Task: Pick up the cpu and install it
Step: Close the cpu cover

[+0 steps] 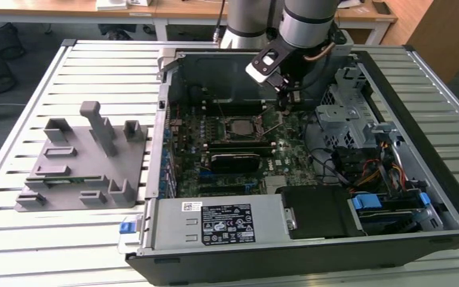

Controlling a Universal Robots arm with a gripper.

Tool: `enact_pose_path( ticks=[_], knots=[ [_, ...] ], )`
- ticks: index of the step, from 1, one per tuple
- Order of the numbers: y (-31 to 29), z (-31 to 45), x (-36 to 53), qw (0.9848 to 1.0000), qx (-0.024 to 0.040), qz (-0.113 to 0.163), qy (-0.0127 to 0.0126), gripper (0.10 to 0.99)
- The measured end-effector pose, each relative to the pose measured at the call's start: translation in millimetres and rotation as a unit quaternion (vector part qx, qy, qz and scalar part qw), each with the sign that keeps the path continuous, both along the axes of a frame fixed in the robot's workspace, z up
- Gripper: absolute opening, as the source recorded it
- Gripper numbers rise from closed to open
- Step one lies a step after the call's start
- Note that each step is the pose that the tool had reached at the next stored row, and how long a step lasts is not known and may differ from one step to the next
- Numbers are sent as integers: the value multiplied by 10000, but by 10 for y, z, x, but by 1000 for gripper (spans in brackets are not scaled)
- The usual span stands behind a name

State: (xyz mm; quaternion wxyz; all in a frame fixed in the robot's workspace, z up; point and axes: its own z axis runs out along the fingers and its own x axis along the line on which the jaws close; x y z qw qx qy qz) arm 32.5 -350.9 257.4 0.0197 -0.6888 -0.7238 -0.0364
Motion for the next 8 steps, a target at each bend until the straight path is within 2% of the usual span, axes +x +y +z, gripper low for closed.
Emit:
enact_pose_path(
  ticks=[8],
  knots=[
    [24, -10, 77, 10000, -28, -1, 0, 106]
  ],
)
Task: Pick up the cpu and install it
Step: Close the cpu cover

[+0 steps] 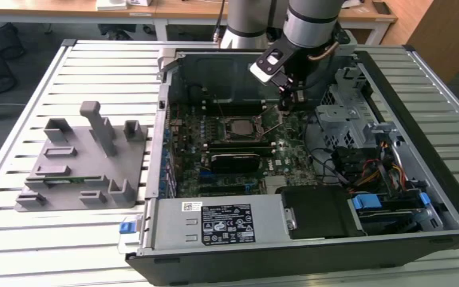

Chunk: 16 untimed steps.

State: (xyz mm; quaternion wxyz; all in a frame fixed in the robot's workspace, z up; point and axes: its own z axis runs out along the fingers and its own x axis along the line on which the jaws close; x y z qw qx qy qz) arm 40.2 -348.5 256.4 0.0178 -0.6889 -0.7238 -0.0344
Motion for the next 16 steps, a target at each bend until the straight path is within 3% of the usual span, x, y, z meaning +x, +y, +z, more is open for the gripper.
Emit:
enact_pose_path(
  ticks=[16],
  knots=[
    [30, -57, 138, 10000, -7, 0, 12, 106]
  ],
)
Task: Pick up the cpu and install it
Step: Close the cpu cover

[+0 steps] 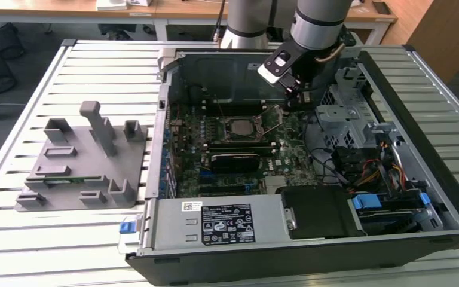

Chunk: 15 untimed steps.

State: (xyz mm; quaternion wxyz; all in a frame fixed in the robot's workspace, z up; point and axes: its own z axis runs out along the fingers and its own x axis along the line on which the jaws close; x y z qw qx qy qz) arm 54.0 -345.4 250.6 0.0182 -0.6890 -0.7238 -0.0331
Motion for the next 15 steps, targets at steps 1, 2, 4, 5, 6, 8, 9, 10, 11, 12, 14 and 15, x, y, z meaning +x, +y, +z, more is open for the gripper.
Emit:
enact_pose_path(
  ticks=[1, 2, 4, 5, 6, 8, 9, 10, 11, 12, 14, 15],
  knots=[
    [1, -9, 3, 10000, 0, 0, 3, 106],
    [1, -21, 5, 10000, 0, 0, 7, 106],
    [2, -47, 6, 10000, 0, -1, 21, 106],
    [2, -60, 7, 10000, 0, 0, 31, 106],
    [2, -69, 7, 10000, -1, 0, 45, 106],
    [2, -70, 6, 10000, -2, -1, 61, 106],
    [2, -70, 4, 10000, -1, -1, 68, 106],
    [2, -70, -3, 10000, 1, 0, 71, 106],
    [2, -69, -13, 10000, 2, 0, 73, 106],
    [2, -65, -20, 10000, 3, 0, 74, 106],
    [3, -50, -39, 10000, 3, 0, 74, 106],
    [2, -39, -51, 10000, 3, 0, 74, 106]
  ],
)
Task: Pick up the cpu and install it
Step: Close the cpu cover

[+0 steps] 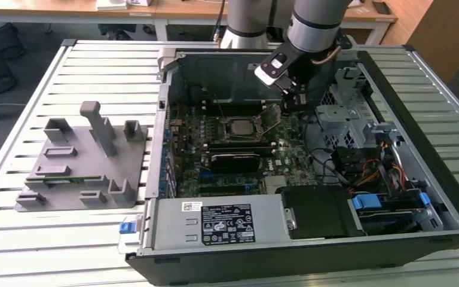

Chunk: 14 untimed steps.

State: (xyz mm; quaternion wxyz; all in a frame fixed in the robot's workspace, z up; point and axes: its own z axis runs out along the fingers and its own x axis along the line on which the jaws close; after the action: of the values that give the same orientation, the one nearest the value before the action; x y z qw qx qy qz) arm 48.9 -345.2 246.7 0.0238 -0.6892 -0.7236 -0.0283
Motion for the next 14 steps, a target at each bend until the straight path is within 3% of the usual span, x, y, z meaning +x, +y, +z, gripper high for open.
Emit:
enact_pose_path(
  ticks=[9, 14],
  knots=[
    [0, 19, -121, 10000, 0, 0, 0, 106],
    [0, 19, -128, 10000, 0, 0, 0, 106]
  ],
)
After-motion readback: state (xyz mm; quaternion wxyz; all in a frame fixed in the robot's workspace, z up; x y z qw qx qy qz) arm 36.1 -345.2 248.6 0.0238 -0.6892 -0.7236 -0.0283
